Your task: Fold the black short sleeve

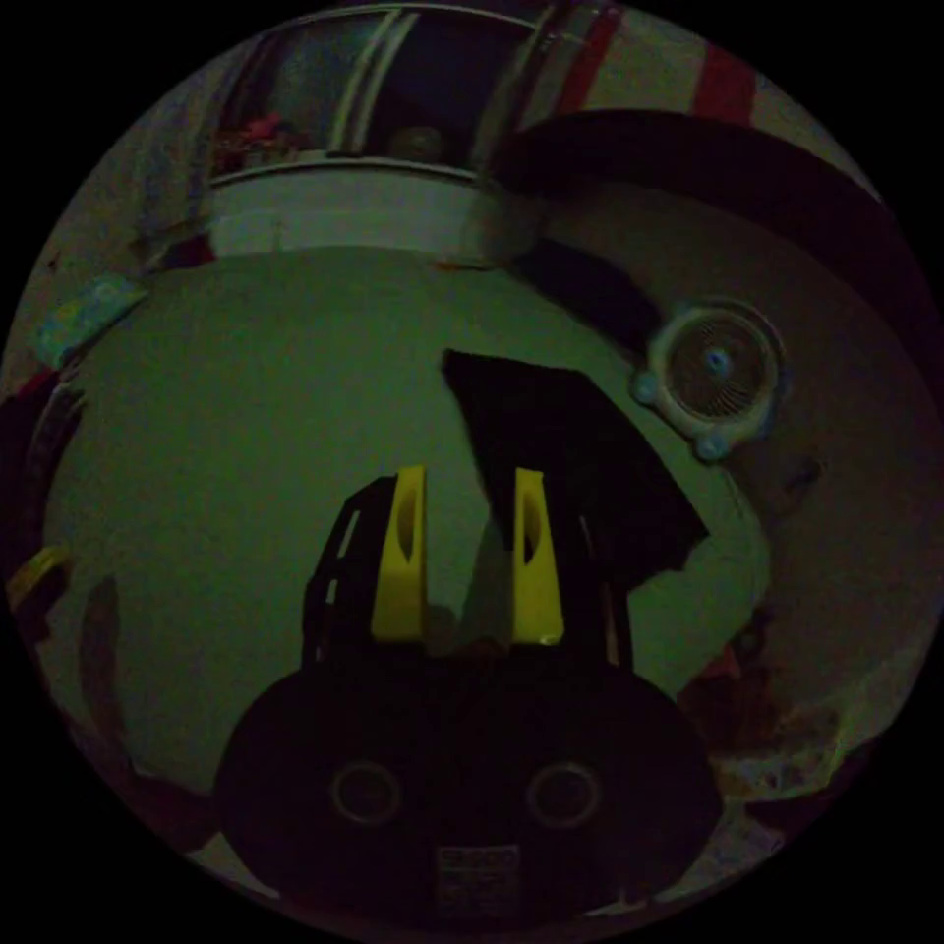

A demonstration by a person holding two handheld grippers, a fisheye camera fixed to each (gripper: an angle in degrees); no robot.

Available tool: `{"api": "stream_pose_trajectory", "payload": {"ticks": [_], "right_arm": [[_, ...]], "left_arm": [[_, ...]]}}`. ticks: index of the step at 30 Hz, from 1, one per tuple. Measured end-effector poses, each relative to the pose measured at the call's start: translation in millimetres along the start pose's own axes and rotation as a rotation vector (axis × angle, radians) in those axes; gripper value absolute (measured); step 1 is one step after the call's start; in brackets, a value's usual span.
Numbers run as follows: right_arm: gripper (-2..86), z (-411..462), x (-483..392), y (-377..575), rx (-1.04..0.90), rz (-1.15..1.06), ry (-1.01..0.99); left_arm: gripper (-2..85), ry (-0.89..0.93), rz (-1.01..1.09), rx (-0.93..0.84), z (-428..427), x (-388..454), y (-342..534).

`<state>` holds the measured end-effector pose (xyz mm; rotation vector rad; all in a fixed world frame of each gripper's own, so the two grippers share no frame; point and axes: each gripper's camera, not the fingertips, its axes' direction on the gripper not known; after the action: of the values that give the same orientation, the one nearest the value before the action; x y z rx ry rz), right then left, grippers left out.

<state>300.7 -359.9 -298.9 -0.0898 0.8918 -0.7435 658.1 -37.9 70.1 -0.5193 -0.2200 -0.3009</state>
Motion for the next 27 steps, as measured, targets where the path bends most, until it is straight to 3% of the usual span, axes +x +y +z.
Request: {"api": "stream_pose_trajectory", "payload": {"ticks": [5, 9, 15, 27], "right_arm": [[9.6, 50, 39, 11, -0.199, -0.025, 0.022], [7.8, 60, 64, 14, -0.158, 0.037, -0.073], [0.5, 59, 72, 7, -0.15, 0.109, -0.022], [-1.0, 15, -14, -9, -0.07, -0.127, -0.232]], "left_arm": [[-0.2, -0.017, 0.034, 0.004, 22, 6, -9], [-0.2, -0.041, -0.004, -0.009, 41, -5, -16], [-0.1, -0.04, -0.074, -0.053, 68, -28, -21], [-0.1, -0.062, -0.087, -0.086, 102, -69, -29]]}}
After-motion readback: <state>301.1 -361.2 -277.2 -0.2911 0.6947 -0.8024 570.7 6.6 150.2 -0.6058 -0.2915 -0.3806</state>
